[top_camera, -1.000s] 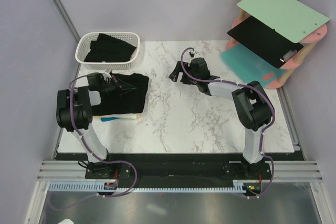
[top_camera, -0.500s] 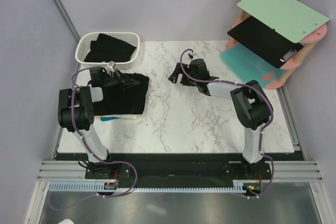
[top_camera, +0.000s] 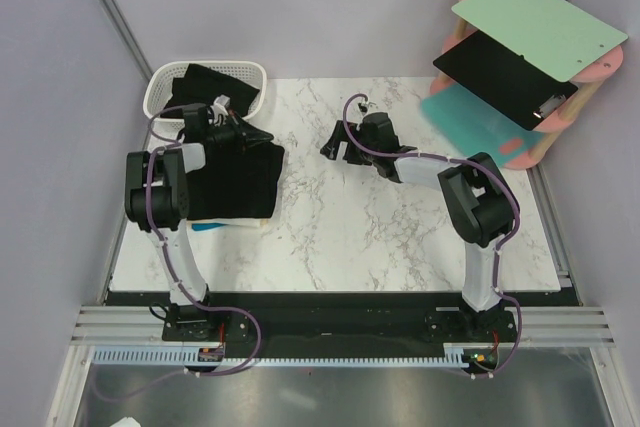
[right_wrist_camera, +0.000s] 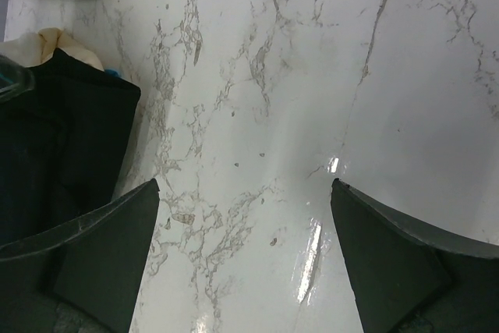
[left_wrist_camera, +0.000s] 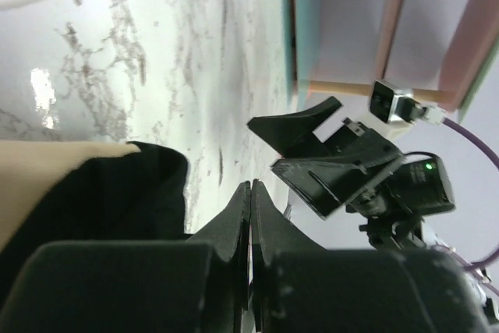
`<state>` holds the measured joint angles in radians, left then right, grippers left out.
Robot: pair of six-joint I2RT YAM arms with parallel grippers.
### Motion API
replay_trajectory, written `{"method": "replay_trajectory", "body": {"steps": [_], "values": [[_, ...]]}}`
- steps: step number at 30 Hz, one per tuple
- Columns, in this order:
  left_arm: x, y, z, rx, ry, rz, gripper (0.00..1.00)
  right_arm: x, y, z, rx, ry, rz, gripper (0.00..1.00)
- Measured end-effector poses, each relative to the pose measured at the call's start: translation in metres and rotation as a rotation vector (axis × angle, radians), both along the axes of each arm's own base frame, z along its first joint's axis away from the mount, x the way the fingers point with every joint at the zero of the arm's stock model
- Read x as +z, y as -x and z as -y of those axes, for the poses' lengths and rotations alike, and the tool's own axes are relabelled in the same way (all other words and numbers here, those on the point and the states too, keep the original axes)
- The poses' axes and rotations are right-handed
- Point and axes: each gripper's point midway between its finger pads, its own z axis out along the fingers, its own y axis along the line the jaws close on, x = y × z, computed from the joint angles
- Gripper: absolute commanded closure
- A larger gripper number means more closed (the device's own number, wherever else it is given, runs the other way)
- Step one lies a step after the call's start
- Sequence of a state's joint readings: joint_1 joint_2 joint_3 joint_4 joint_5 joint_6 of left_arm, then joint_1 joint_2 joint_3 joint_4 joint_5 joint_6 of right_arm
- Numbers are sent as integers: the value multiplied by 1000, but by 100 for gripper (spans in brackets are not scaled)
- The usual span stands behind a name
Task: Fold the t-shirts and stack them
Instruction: Put the neatly folded tshirt into the corner of the board with both arms
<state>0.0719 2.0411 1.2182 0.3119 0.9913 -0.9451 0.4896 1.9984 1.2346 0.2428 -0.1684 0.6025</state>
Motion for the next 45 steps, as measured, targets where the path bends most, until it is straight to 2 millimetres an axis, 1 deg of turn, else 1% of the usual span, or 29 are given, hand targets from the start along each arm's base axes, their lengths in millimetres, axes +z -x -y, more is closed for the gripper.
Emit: {"method": "replay_trajectory", "body": {"steps": [3, 6, 10, 13, 16, 19, 20, 22, 24, 25, 27, 28, 30, 31, 33, 37, 39, 45], "values": [[-20, -4, 11, -13, -15, -61, 98, -2, 1, -1, 10, -4, -7, 2], [-28, -6, 24, -34, -29, -83, 98, -8, 3, -2, 17, -3, -19, 2], [-30, -7, 37, -51, -50, -79, 98, -14, 9, -2, 30, -4, -38, 2], [-32, -8, 39, -51, -69, -82, 98, -16, 11, -2, 34, -3, -43, 2], [-28, -10, 35, -40, -106, -74, 98, -19, 13, -1, 37, 1, -49, 2], [-12, -12, 31, -25, -178, -45, 98, -25, 16, 3, 34, 12, -60, 2], [-2, -14, 31, -20, -217, -24, 98, -28, 18, 4, 33, 17, -66, 2], [22, -16, 36, -17, -316, 44, 98, -29, 19, 8, 27, 21, -67, 2], [47, -14, 49, -20, -408, 114, 98, -28, 20, 15, 16, 30, -68, 2], [57, -11, 56, -25, -451, 144, 98, -28, 20, 22, 4, 40, -73, 2], [69, -1, 73, -47, -522, 184, 98, -24, 16, 33, -20, 52, -71, 2], [69, 5, 81, -59, -556, 190, 98, -21, 14, 38, -30, 55, -66, 2], [58, 19, 93, -90, -625, 171, 98, -13, 8, 49, -53, 55, -54, 2], [48, 26, 96, -105, -662, 143, 98, -9, 6, 54, -63, 55, -47, 2], [26, 38, 94, -124, -739, 81, 98, -5, 1, 63, -83, 57, -40, 2], [-19, 58, 76, -133, -906, -53, 98, -6, -4, 80, -116, 66, -48, 2], [-37, 68, 66, -142, -973, -112, 98, -8, -5, 86, -126, 68, -56, 2], [-71, 83, 39, -148, -1127, -230, 98, -16, -4, 101, -154, 75, -84, 2]]}}
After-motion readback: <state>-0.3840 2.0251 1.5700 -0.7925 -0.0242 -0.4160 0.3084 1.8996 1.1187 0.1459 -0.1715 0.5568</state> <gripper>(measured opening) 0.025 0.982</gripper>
